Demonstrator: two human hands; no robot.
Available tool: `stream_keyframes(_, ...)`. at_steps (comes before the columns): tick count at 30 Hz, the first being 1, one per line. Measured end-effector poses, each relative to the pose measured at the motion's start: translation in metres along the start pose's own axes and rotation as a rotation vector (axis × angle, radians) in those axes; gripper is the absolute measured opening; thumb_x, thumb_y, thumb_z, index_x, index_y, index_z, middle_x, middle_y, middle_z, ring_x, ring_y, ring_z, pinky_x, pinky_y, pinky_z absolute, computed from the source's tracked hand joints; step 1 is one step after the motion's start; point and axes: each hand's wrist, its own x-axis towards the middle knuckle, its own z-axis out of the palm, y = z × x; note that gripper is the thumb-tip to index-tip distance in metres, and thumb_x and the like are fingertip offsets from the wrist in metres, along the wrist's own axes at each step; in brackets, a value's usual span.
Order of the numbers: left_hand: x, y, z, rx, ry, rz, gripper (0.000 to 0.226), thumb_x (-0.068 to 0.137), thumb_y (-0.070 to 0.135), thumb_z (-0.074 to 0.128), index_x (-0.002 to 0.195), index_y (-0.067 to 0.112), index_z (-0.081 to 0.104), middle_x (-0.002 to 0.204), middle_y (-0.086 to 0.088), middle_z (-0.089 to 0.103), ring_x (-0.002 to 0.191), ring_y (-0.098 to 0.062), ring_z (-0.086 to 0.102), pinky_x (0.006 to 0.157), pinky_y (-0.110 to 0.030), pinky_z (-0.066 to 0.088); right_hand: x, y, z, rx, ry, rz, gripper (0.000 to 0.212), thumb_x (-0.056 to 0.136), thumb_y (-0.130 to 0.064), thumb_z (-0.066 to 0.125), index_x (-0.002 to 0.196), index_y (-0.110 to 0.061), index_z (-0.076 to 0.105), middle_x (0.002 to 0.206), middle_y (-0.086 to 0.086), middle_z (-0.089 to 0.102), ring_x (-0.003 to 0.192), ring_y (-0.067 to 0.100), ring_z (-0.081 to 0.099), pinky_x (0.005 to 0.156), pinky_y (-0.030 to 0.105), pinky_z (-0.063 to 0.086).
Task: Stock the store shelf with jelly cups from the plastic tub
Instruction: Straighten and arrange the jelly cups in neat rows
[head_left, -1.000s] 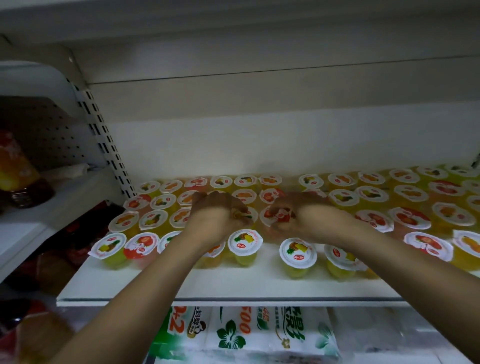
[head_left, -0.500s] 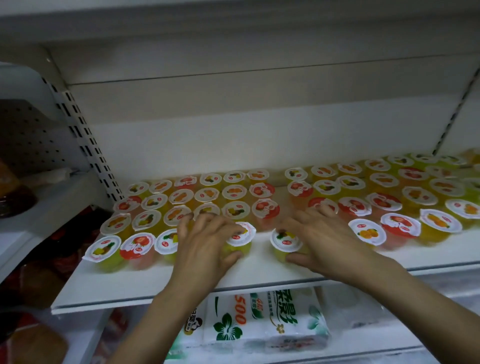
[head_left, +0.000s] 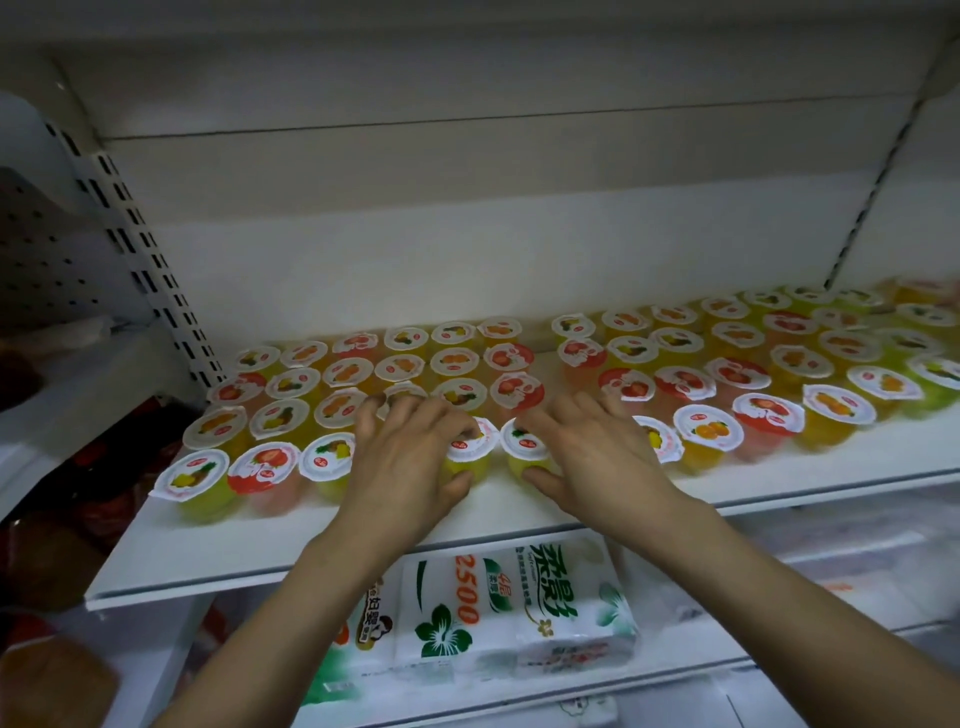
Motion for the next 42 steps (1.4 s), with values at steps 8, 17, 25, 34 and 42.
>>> stream_keyframes(8,0.034,0.010,-0.029,-0.337,-0.177,-0.112,0.048,0.080,0.069,0.053,0.118,0.040,0.057,0.120,0.019,0.057,0.113,-0.005,0.049,0.099,-0.034,0.038,0.026,0.033,-0.042,0.122,-0.049,0.093,0.068,0.085,-0.073,0.011,0.119,-0.038,0.058,0.111,-0.004,0.064,0.104,0.022,0.057,0.083,0.034,0.037)
stream_keyframes(17,0.163,-0.009,0.013,-0.111,-0.103,-0.249,0.039,0.089,0.059,0.052,0.119,0.036,0.062,0.122,0.011,0.063,0.118,-0.016,0.052,0.098,-0.037,0.029,0.129,0.130,-0.005,0.083,-0.194,0.235,0.050,0.088,-0.060,0.049,0.128,-0.032,0.054,0.134,0.000,0.056,0.120,0.028,0.048,0.097,0.036,0.033)
stream_keyframes(25,0.202,-0.019,0.045,-0.012,-0.208,-0.319,0.042,0.078,0.060,0.063,0.107,0.032,0.067,0.114,0.010,0.063,0.114,-0.017,0.052,0.093,-0.037,0.028,0.168,0.136,0.014,0.057,-0.243,0.133,0.059,0.079,-0.058,0.064,0.128,-0.026,0.055,0.131,-0.001,0.055,0.119,0.023,0.050,0.096,0.033,0.038)
stream_keyframes(34,0.202,-0.021,0.049,-0.036,-0.163,-0.307,0.039,0.081,0.056,0.063,0.110,0.030,0.064,0.114,0.009,0.064,0.113,-0.017,0.053,0.093,-0.036,0.026,0.187,0.122,0.032,0.163,-0.116,0.048,0.042,0.080,-0.043,0.068,0.108,-0.013,0.061,0.107,0.003,0.063,0.100,0.023,0.060,0.082,0.034,0.049)
stream_keyframes(42,0.202,-0.021,0.049,0.015,-0.177,-0.297,0.037,0.082,0.058,0.059,0.107,0.031,0.065,0.108,0.009,0.065,0.108,-0.017,0.054,0.091,-0.037,0.027,0.183,0.119,0.042,0.229,-0.066,0.014,0.040,0.081,-0.053,0.067,0.087,-0.013,0.066,0.090,0.003,0.062,0.086,0.020,0.058,0.072,0.033,0.049)
